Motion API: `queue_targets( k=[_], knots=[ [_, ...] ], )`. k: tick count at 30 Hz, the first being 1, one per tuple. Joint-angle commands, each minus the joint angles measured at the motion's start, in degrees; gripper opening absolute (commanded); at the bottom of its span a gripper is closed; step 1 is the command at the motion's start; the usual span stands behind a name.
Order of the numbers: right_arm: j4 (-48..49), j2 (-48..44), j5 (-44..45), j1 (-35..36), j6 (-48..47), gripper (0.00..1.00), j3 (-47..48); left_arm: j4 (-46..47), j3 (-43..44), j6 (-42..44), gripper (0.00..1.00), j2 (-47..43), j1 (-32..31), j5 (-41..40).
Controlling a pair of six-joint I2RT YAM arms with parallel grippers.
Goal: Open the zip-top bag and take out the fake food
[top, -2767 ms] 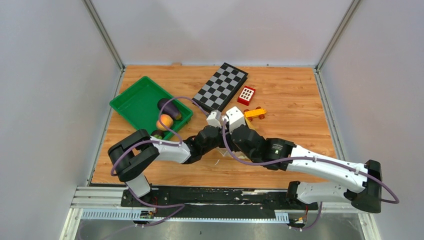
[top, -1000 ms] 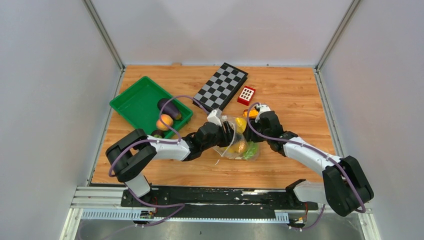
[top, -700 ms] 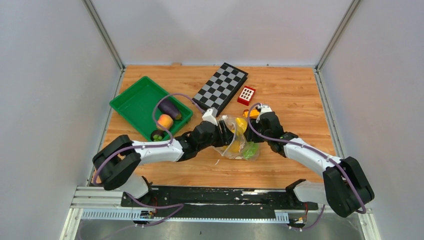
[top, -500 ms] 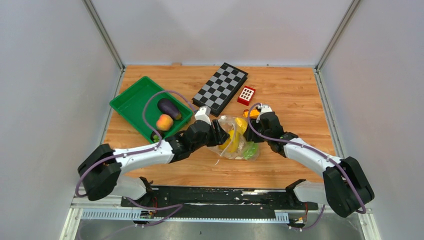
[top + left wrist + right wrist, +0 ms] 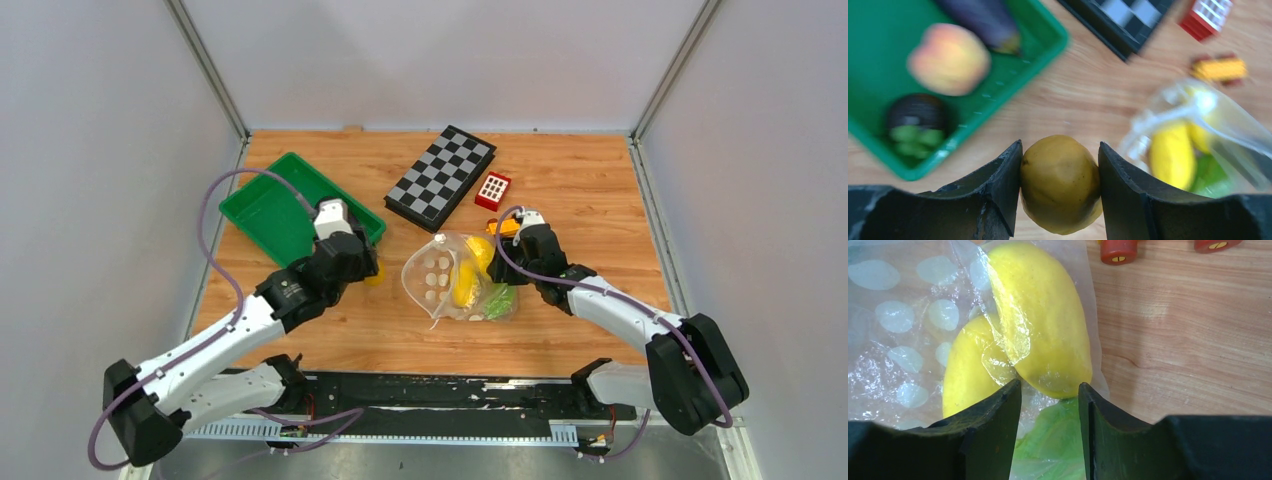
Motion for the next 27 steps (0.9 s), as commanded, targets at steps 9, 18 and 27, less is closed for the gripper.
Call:
queue_targets(
  k=[9,18,27],
  knots=[
    [2.46,-1.62,0.86,0.06,0.82,0.47,-0.41,0.84,-0.77,9.58,0.22,-1.31,30.88,-5.46],
    [2.79,-1.78,0.68,0.07,0.89,0.48,-0.53,7.29,4.96,12.96,0.26,18.06,44.25,-2.95],
    [2.64,-2.0,0.83,0.07,0.75,0.48,-0.61,4.16,13.1,15.9,0.55,36.18,46.12,2.97]
  ],
)
